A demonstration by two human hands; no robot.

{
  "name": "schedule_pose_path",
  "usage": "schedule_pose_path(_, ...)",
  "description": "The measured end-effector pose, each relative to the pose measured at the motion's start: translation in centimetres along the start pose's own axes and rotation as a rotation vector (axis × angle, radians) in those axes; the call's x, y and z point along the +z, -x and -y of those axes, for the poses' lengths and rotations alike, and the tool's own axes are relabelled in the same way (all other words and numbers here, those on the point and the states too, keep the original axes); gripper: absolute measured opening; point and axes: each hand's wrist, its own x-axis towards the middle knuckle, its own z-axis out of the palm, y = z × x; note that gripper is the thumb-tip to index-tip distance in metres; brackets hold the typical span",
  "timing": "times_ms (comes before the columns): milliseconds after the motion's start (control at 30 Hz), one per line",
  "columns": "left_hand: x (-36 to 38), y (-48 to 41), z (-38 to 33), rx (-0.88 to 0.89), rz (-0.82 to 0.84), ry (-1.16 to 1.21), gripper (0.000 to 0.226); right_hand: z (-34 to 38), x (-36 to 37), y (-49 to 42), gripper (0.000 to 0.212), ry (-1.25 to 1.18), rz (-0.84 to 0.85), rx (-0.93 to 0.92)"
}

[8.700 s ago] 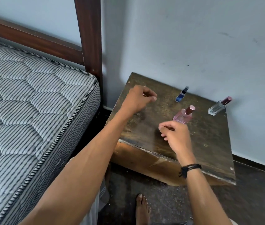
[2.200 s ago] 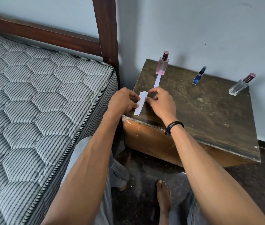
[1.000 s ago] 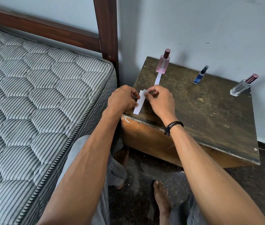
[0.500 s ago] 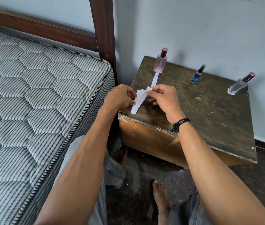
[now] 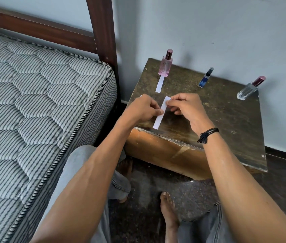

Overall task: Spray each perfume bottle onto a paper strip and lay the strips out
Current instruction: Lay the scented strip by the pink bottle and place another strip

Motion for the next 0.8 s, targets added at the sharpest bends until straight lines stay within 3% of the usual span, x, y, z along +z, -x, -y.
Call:
schedule_pose_path(367, 4.5, 0.2, -2.3, 0.029, 0.007, -0.154, 0.018, -1.5, -4.1, -0.1, 0.003, 0.069, -0.062, 0.091)
schedule_pose_path(800, 6.1, 0.2, -3.1, 0.075, 0.020, -0.069, 0.015, -1.9, -6.4, -0.2, 0.010, -0.090, -0.097, 0.115)
